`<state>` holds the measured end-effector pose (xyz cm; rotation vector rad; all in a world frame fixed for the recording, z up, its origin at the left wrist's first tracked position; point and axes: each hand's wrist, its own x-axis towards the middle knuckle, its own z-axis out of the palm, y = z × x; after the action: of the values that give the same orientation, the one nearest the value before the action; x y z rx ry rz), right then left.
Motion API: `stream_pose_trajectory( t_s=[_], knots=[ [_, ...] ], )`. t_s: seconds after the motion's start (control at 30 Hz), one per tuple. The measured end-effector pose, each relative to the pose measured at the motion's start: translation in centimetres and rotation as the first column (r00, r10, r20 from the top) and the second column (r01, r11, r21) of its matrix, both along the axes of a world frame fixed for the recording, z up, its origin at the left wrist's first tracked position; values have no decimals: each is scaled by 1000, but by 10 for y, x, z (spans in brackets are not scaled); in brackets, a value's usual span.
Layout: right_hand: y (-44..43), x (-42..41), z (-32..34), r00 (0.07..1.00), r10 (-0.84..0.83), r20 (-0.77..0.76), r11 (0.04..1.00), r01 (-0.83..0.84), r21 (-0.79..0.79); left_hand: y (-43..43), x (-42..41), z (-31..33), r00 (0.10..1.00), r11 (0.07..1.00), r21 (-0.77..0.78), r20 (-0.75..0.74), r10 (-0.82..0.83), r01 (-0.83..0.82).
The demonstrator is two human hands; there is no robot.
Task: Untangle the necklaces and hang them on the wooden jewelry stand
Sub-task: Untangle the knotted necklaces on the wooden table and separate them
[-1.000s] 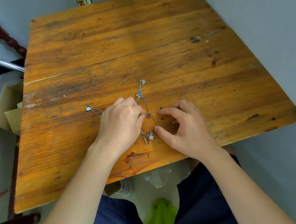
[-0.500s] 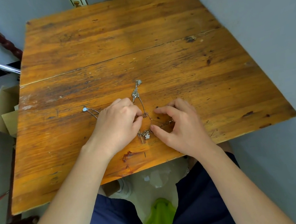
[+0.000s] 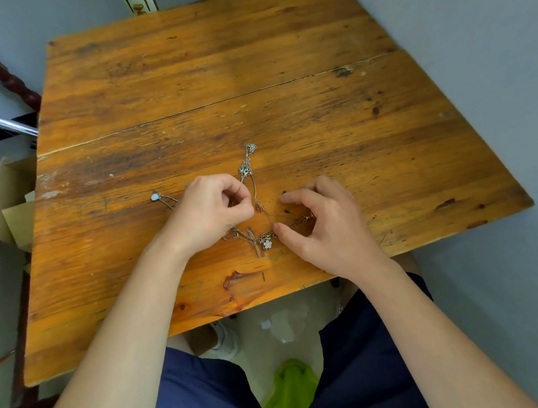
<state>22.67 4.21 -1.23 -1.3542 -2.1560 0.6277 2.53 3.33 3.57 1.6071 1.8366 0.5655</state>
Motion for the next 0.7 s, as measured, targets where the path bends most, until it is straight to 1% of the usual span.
stream_pose_trajectory(
  t_s=[0.13, 0.37, 0.5, 0.63, 0.7],
  knots=[
    [0, 0, 2, 1000, -8, -18, 1000, 8, -10, 6, -3, -3, 987, 997, -8, 142, 80, -79],
    [0, -3, 1, 998, -29, -54, 999, 27, -28, 13, -12, -8, 930, 991, -34, 343, 131, -128],
    [3, -8, 5, 992, -78, -98, 996, 74, -51, 12, -13, -11, 913, 989, -39, 381, 145, -141],
    [6, -22, 8, 993, -114, 33, 993, 113, 47, 10, -13, -12, 903, 987, -50, 399, 162, -155],
    [7, -26, 4, 992, -128, 21, 989, 126, 75, 9, -12, -12, 897, 986, -49, 410, 165, -159]
  ],
)
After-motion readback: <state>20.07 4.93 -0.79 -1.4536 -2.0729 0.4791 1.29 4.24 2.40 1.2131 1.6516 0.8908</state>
